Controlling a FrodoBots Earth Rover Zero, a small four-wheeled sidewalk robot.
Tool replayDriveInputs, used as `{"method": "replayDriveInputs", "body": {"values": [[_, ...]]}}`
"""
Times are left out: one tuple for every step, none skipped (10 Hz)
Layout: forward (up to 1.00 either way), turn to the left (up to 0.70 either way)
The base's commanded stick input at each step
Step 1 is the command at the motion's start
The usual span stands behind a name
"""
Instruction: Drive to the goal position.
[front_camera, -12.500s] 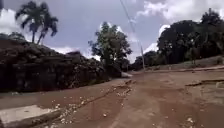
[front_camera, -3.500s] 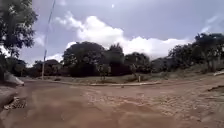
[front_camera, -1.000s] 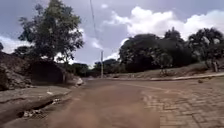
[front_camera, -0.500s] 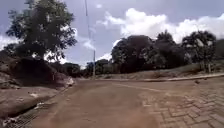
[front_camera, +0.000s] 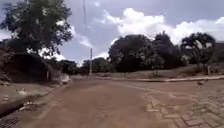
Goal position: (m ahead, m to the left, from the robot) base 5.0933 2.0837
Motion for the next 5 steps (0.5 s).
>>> {"method": "replayDriveInputs", "body": {"values": [[0.70, -0.23], [0.70, -0.18], [0.70, -0.13], [0.70, -0.08], [0.70, -0.03]]}}
